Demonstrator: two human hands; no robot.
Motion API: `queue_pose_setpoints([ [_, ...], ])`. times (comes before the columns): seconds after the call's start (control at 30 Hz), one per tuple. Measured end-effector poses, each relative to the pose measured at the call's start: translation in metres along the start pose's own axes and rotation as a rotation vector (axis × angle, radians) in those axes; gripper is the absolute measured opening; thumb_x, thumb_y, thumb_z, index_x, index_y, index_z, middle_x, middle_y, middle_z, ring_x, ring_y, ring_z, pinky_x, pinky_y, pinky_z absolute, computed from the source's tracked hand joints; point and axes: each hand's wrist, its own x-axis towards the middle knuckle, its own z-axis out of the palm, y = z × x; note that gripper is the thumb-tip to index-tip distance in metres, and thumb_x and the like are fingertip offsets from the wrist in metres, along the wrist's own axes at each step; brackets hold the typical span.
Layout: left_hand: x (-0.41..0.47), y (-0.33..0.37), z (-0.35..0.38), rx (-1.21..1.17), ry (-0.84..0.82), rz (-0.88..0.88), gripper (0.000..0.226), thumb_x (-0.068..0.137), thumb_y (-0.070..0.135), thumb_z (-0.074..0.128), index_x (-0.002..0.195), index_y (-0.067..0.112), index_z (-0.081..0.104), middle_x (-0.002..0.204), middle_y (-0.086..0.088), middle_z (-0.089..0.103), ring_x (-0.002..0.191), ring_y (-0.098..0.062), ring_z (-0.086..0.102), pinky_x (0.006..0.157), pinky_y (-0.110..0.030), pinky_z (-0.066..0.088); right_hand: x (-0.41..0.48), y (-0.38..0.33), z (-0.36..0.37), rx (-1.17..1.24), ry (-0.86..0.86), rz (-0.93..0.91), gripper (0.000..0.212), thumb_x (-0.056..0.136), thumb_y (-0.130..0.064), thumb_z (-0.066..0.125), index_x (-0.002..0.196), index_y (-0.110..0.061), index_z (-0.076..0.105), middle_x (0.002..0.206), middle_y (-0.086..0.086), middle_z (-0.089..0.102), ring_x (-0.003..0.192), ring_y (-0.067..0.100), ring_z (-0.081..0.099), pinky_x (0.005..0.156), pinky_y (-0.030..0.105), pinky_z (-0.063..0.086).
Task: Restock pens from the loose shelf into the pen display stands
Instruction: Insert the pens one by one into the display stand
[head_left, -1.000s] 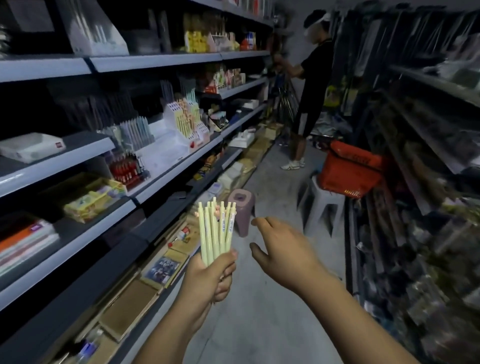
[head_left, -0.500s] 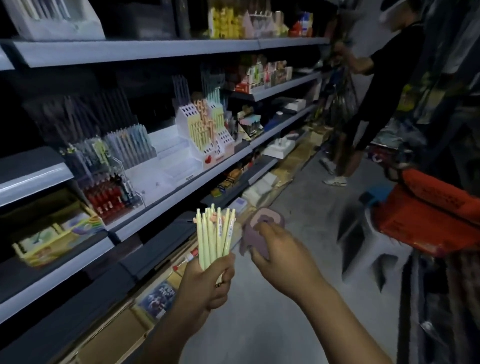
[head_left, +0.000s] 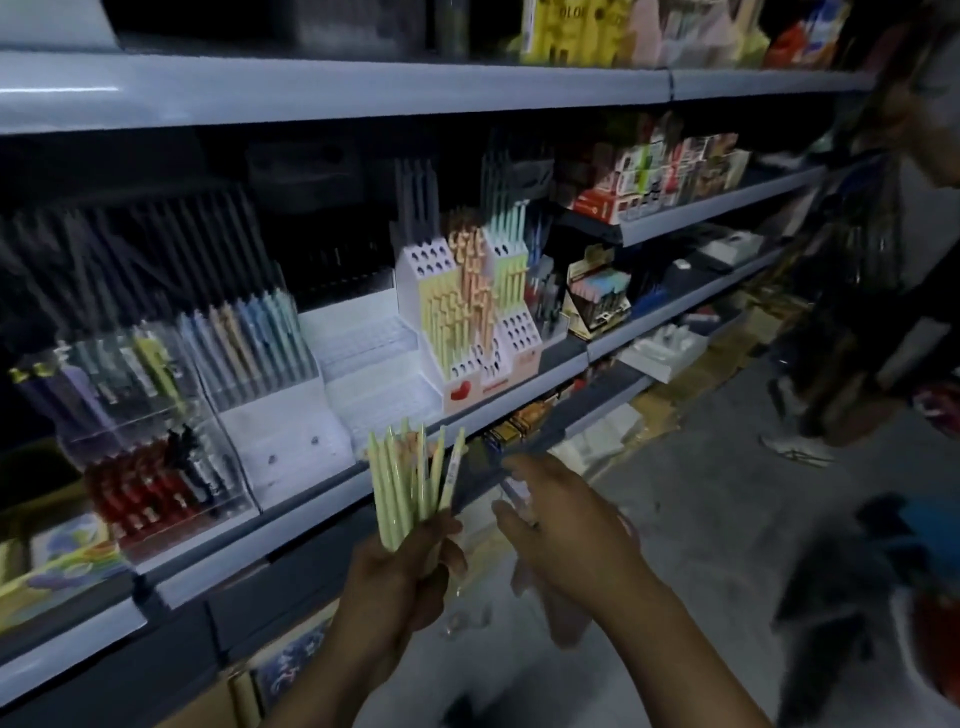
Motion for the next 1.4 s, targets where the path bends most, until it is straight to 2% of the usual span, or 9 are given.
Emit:
queue_pose_setpoints([
  [0.13,0.081,0.019,0.014,0.022,0.035,0.015,0.041,0.096,0.031,0.066,0.088,-0.008,0.07,0.059,-0.021,0.054,0.041,-0.016,0.027,0.051,-0.036,0.019,0.08,0.025,0.006,0.097,-0.021,0.002,0.028,0.099,-0.038,0.056,0.124,-0.024,0.054,0.12,-0.003,0.06,0.107,0.019,0.058,0.084,0.04,0.053],
  [0.27,0.143,0.038,0.028,-0.022,0.072,-0.021,0.033,0.092,0.034,0.072,0.087,0.001,0.076,0.076,-0.025,0.067,0.067,-0.035,0.044,0.062,-0.044,0.035,0.145,0.046,0.007,0.219,-0.039,-0.025,0.029,0.102,-0.033,0.056,0.126,-0.019,0.055,0.107,-0.009,0.055,0.096,0.01,0.052,0.077,0.021,0.042],
  [0.43,0.198,0.053,0.047,-0.008,0.136,-0.064,0.04,0.097,0.029,0.063,0.091,-0.01,0.07,0.04,-0.005,0.054,0.032,-0.018,0.027,0.039,-0.022,0.03,0.208,0.067,0.006,0.496,-0.119,0.034,0.021,0.102,-0.033,0.058,0.119,-0.023,0.064,0.104,-0.016,0.061,0.093,-0.01,0.055,0.08,0.013,0.046],
  [0.6,0.236,0.054,0.07,-0.088,0.16,-0.064,0.044,0.086,0.032,0.067,0.084,-0.011,0.072,0.045,-0.009,0.058,0.03,-0.013,0.021,0.042,-0.023,0.017,0.262,0.095,0.013,0.832,-0.291,0.067,0.012,0.099,-0.028,0.064,0.101,-0.038,0.07,0.101,-0.011,0.074,0.094,0.005,0.069,0.084,0.029,0.055],
  [0.77,0.25,0.054,0.103,-0.231,0.252,-0.056,0.04,0.094,0.024,0.06,0.079,-0.011,0.071,0.047,-0.012,0.057,0.03,-0.013,0.02,0.047,-0.03,0.012,0.293,0.116,0.01,1.005,-0.477,0.035,0.016,0.1,-0.016,0.062,0.094,-0.005,0.071,0.075,0.007,0.068,0.068,0.018,0.063,0.065,0.031,0.047],
  [0.9,0.259,0.047,0.117,-0.276,0.396,0.006,0.038,0.098,0.019,0.056,0.074,-0.004,0.074,0.045,-0.011,0.054,0.034,-0.015,0.02,0.054,-0.039,0.012,0.313,0.127,0.01,1.069,-0.531,0.035,0.018,0.097,-0.02,0.066,0.095,-0.004,0.072,0.073,0.01,0.064,0.065,0.018,0.059,0.065,0.034,0.048],
  [1.03,0.259,0.031,0.108,-0.281,0.519,-0.001,0.046,0.094,0.029,0.063,0.082,-0.015,0.07,0.044,-0.01,0.035,0.041,-0.017,0.016,0.052,-0.037,0.013,0.329,0.125,0.016,1.122,-0.414,0.089,0.01,0.094,-0.021,0.07,0.086,-0.016,0.075,0.065,0.009,0.062,0.06,0.02,0.057,0.06,0.036,0.047],
  [1.33,0.254,0.032,0.074,-0.23,0.522,0.104,0.024,0.1,0.023,0.058,0.106,0.011,0.079,0.083,-0.037,0.064,0.037,-0.018,0.022,0.05,-0.034,0.015,0.343,0.129,0.055,0.773,-0.046,-0.072,0.014,0.092,-0.023,0.073,0.079,-0.025,0.069,0.068,-0.009,0.067,0.064,0.006,0.064,0.062,0.026,0.049],
  [1.4,0.256,0.033,0.071,-0.216,0.509,0.128,0.027,0.101,0.023,0.057,0.094,0.016,0.082,0.088,-0.041,0.064,0.037,-0.018,0.023,0.05,-0.036,0.016,0.341,0.133,0.068,0.698,-0.004,-0.145,0.017,0.094,-0.02,0.071,0.078,-0.026,0.066,0.071,-0.015,0.066,0.067,0.004,0.064,0.062,0.023,0.048],
])
